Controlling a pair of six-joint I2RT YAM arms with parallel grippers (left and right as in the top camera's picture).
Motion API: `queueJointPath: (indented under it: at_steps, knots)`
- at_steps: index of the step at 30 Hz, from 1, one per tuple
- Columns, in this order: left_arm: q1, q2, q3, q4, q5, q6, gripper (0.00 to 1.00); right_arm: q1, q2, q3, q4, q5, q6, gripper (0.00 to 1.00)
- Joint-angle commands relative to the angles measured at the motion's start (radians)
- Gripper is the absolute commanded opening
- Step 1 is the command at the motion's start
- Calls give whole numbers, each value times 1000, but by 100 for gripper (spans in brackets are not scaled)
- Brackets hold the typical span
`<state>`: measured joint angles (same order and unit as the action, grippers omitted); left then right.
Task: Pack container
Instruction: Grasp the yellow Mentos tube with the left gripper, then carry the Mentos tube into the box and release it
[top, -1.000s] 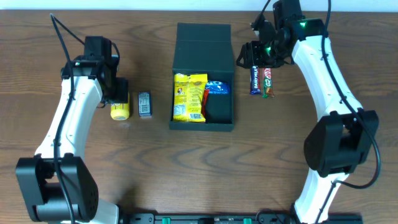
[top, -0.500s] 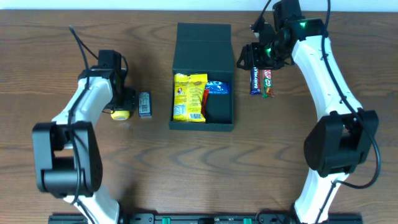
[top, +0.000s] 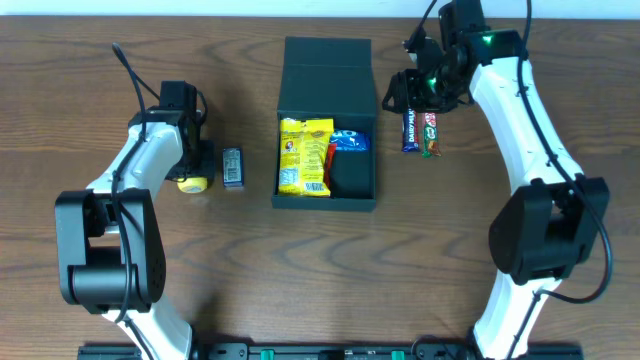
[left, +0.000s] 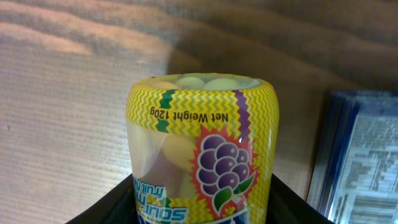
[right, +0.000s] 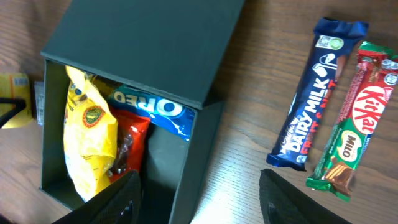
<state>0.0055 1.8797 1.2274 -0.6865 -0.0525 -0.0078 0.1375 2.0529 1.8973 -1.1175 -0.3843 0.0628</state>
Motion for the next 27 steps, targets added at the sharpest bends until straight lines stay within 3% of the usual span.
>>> queueJointPath:
  at_steps: [1,6,12,20,27]
  knots:
    - [3,4,71,-52,-2,-23,22,-51,-76,30,0,3,-16,62]
    - [-3,-1,277,-187,-1,-27,6,-171,-198,32,-2,3,-27,64]
    - [-122,-27,512,-243,29,-132,6,-339,-328,32,-4,22,-35,69]
    - [-459,-10,537,-168,47,-390,6,-441,-351,32,0,22,-35,73]
    - [-672,44,531,-118,-49,-483,6,-445,-351,32,33,22,-58,78]
